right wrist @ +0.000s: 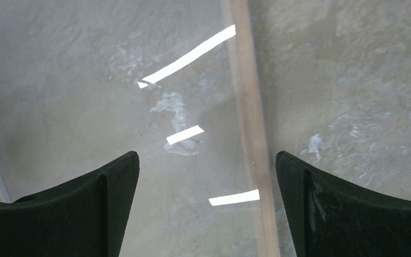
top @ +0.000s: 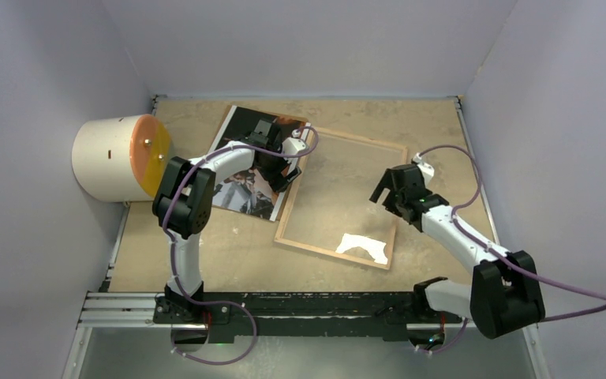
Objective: Put the photo into the frame
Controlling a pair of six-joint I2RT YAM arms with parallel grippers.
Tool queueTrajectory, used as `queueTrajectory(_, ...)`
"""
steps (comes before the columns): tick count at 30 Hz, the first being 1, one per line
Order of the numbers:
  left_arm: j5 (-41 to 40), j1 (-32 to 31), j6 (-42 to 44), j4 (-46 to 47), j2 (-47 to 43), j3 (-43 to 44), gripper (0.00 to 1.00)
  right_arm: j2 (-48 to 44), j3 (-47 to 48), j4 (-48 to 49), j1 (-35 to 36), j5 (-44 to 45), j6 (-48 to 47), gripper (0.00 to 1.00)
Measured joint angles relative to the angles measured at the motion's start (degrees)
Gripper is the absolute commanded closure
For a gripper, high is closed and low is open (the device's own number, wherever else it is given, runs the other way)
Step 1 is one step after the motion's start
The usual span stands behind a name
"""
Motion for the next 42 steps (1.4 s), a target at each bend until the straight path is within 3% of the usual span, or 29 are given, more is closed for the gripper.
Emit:
queueTrajectory(4,0.0,0.0,0.0,0.0,0.0,0.0,0.02,-0.79,-1.42,0.31,-3.34,-1.88,0.0,0.02)
queueTrajectory(22,0.0,-0.02,-0.04,0.04,0.02,0.0,0.02,3.45,-5.09,4.35,-4.17,-8.7,0.61,0.07)
queueTrajectory(29,0.0,-0.02,-0.02,0.07,0.07,0.0,0.02,2.69,-4.96,3.28,-4.37,-8.48,0.61,0.03)
queueTrajectory(42,-0.02,-0.02,-0.02,0.09,0.07,0.0,0.02,-2.23,-4.09,0.85,-4.48,-10.29,1.05,0.12)
